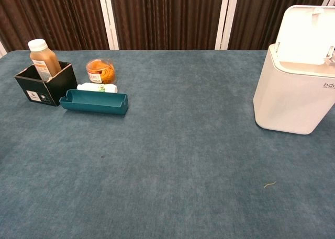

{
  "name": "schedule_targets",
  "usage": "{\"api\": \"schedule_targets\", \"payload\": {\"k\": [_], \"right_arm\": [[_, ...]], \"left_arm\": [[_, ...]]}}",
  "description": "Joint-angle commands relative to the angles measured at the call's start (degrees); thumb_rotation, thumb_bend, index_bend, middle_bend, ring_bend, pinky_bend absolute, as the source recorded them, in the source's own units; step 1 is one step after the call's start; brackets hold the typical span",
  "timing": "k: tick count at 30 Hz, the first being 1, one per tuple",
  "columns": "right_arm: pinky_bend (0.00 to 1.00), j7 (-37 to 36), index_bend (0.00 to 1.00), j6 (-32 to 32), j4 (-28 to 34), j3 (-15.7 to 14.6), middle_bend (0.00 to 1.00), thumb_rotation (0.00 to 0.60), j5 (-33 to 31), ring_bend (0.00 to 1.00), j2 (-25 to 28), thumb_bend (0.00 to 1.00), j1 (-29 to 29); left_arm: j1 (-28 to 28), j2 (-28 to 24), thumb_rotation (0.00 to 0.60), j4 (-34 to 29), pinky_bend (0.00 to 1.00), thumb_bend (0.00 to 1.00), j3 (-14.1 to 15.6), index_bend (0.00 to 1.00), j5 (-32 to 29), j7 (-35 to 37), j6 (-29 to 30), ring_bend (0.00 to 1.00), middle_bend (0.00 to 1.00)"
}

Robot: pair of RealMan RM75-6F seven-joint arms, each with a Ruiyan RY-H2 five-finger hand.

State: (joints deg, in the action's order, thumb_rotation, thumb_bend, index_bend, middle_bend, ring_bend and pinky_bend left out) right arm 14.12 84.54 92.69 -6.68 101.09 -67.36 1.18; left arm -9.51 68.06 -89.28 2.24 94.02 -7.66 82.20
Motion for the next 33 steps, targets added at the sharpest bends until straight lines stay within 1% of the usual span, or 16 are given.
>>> {"api": "schedule_targets", "payload": {"k": [1, 7, 9, 11, 12, 14, 16, 17, 19, 22, 23, 26, 28, 29, 31, 33], "right_arm": [[0.00, -0.25, 0.00, 0.08, -0.06, 0.14, 0.00, 0.600, -0.15, 0.00, 0.02, 0.36, -0.02], [0.00, -0.37, 0.00, 1.30, -1.40, 1.17, 0.00, 0.600, 0.61, 0.00, -0.92, 0.36, 0.33], [0.00, -0.67, 0.00, 2.69, -2.40, 2.47, 0.00, 0.600, 0.35, 0.00, -2.00, 0.36, 0.38], [0.02, -1.00, 0.00, 3.26, -1.00, 4.78, 0.01, 0.600, -1.28, 0.00, -2.35, 0.36, 1.08], [0.09, -0.82, 0.00, 3.26, 0.24, 6.20, 0.07, 0.600, -2.03, 0.03, -2.24, 0.36, 1.80], [0.36, 1.44, 0.00, 2.15, 4.48, 10.27, 0.29, 0.600, -4.67, 0.22, -1.55, 0.36, 4.14], [0.67, 5.28, 0.02, -0.18, 8.96, 14.15, 0.57, 0.600, -8.19, 0.54, -0.72, 0.40, 6.69], [0.74, 8.21, 0.03, -2.22, 11.97, 16.62, 0.65, 0.600, -11.03, 0.63, -0.05, 0.43, 8.53], [0.89, 12.87, 0.11, -5.38, 16.10, 19.98, 0.82, 0.600, -16.09, 0.81, 0.96, 0.52, 11.17], [0.98, 21.87, 0.17, -11.73, 23.16, 26.17, 0.95, 0.600, -29.65, 0.95, 3.78, 0.62, 16.69], [0.99, 23.51, 0.19, -12.55, 24.22, 27.27, 0.98, 0.600, -32.49, 0.97, 4.31, 0.64, 17.76], [1.00, 25.82, 0.22, -13.47, 25.57, 28.55, 1.00, 0.600, -36.44, 1.00, 5.02, 0.69, 19.19], [1.00, 31.73, 0.24, -14.98, 26.96, 32.32, 1.00, 0.600, -46.27, 1.00, 6.54, 0.73, 23.86], [1.00, 35.76, 0.26, -15.48, 26.88, 33.90, 1.00, 0.600, -52.83, 1.00, 6.81, 0.77, 27.06], [1.00, 40.56, 0.29, -14.71, 26.66, 34.65, 1.00, 0.600, -60.32, 1.00, 6.68, 0.80, 30.93], [1.00, 43.46, 0.31, -13.94, 25.65, 34.41, 1.00, 0.600, -64.30, 1.00, 6.33, 0.81, 33.51]], "left_arm": [[0.02, -0.02, 0.600, 0.00, 0.00, 0.46, 0.01, 0.00, -0.03, 0.06, -0.01, 0.00, 0.00], [-0.09, 0.00, 0.600, 0.04, 0.00, 0.46, 0.00, 0.00, -0.12, 0.31, -0.22, 0.00, 0.00], [-0.12, -0.16, 0.600, -0.05, 0.00, 0.46, 0.02, 0.00, -0.06, 0.71, -0.22, 0.00, 0.00], [-0.10, -0.34, 0.600, 0.02, 0.00, 0.46, -0.07, 0.00, -0.32, 1.11, -0.23, 0.00, 0.00], [-0.08, -0.43, 0.600, 0.04, 0.00, 0.46, -0.13, 0.00, -0.46, 1.29, -0.21, 0.00, 0.00], [-0.07, -0.62, 0.600, -0.03, 0.00, 0.46, -0.25, 0.00, -0.61, 1.60, -0.14, 0.00, 0.00], [-0.13, -0.76, 0.600, -0.02, 0.00, 0.46, -0.40, 0.00, -0.76, 1.77, -0.14, 0.00, 0.00], [-0.13, -0.85, 0.600, -0.05, 0.00, 0.46, -0.41, 0.00, -0.72, 1.91, -0.06, 0.00, 0.00], [-0.11, -0.92, 0.600, -0.05, 0.00, 0.46, -0.44, 0.00, -0.66, 2.07, 0.06, 0.00, 0.00], [-0.16, -1.03, 0.600, -0.05, 0.00, 0.46, -0.59, 0.00, -0.87, 2.35, 0.03, 0.00, 0.00], [-0.17, -1.05, 0.600, -0.04, 0.00, 0.46, -0.60, 0.00, -0.97, 2.43, -0.04, 0.00, 0.00], [-0.18, -1.08, 0.600, -0.03, 0.00, 0.46, -0.63, 0.00, -1.07, 2.52, -0.10, 0.00, 0.00], [-0.34, -0.95, 0.600, 0.12, 0.00, 0.46, -0.74, 0.00, -1.34, 2.41, -0.46, 0.00, 0.00], [-0.42, -0.74, 0.600, 0.27, 0.00, 0.46, -0.74, 0.00, -1.32, 2.31, -0.60, 0.00, 0.00], [-0.63, -0.43, 0.600, 0.53, 0.00, 0.46, -0.78, 0.00, -1.40, 2.18, -0.97, 0.00, 0.00], [-0.73, -0.24, 0.600, 0.68, 0.00, 0.46, -0.73, 0.00, -1.47, 1.96, -1.26, 0.00, 0.00]]}}
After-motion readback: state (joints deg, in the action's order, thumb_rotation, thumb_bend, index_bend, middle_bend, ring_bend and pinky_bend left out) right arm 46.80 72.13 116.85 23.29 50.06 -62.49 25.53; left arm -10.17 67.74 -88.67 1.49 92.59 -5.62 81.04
